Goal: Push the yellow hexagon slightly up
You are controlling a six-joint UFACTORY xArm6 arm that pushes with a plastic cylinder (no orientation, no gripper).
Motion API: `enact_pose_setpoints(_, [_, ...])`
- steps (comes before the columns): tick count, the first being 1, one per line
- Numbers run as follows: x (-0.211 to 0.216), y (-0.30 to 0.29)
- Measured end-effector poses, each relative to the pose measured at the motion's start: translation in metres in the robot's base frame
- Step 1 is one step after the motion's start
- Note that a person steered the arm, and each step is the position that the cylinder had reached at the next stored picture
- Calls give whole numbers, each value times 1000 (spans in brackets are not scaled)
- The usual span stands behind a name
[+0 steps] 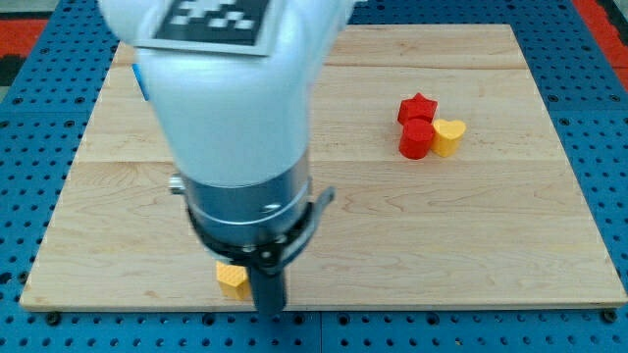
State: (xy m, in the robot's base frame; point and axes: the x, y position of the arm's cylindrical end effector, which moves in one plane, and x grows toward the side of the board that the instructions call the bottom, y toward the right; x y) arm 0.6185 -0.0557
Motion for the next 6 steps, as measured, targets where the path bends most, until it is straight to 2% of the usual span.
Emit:
enact_pose_setpoints(2, [-3,-172])
enact_pose_setpoints(3, [-44,-111])
enact_pose_setpoints(4, [-38,-45])
enact_pose_setpoints(5, [0,-96])
enact_pose_setpoints(6, [-1,-51])
